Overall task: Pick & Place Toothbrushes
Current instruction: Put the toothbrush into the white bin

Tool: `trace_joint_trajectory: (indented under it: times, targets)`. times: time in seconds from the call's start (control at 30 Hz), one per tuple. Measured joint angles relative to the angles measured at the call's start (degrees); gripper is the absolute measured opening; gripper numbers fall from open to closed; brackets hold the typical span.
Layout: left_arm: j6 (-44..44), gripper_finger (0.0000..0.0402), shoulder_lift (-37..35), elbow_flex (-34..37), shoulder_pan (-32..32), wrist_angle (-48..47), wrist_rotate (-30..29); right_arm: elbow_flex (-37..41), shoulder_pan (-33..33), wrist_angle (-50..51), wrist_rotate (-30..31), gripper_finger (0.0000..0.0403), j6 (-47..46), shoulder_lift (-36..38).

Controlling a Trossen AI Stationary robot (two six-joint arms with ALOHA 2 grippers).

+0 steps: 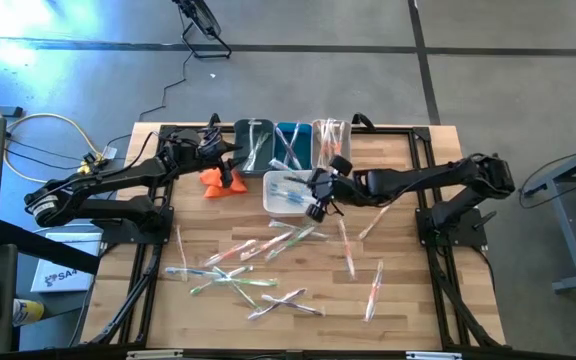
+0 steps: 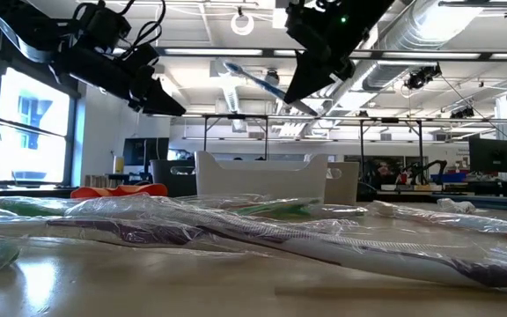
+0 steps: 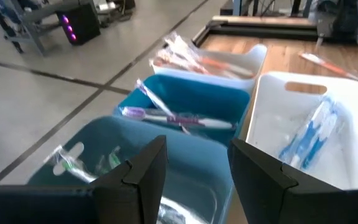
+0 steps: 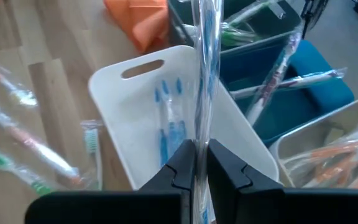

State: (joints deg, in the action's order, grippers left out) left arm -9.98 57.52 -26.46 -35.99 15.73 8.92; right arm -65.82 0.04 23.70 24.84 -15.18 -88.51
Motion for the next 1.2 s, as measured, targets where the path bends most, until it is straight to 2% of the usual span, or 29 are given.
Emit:
trace_joint_trajectory:
  times: [0.27,0.5,0.77,0.93,1.2]
  targets:
    - [0.0,0.0167,0.0,0.0,0.0,5.1,0.0,0.0,-6.4,-4.1,-9.1,0.0016,2.8,-0.7]
    - [-0.2,0.0167,0.0,0.0,0.0,11.0,0.0,0.0,-10.6,-2.4,-16.8,0.0016,3.4,-2.7]
    - [-0.2,0.0167,0.0,0.0,0.0,17.8,0.0,-0.1,-11.2,-1.0,-24.2,0.0016,3.2,-7.4]
    - [-0.2,0.0167,0.0,0.0,0.0,18.4,0.0,0.0,-10.9,0.0,-28.6,0.0016,3.0,-10.8]
    - [-0.2,0.0167,0.0,0.0,0.0,18.4,-0.4,0.0,-10.8,3.4,-30.7,0.0018,2.8,-13.1]
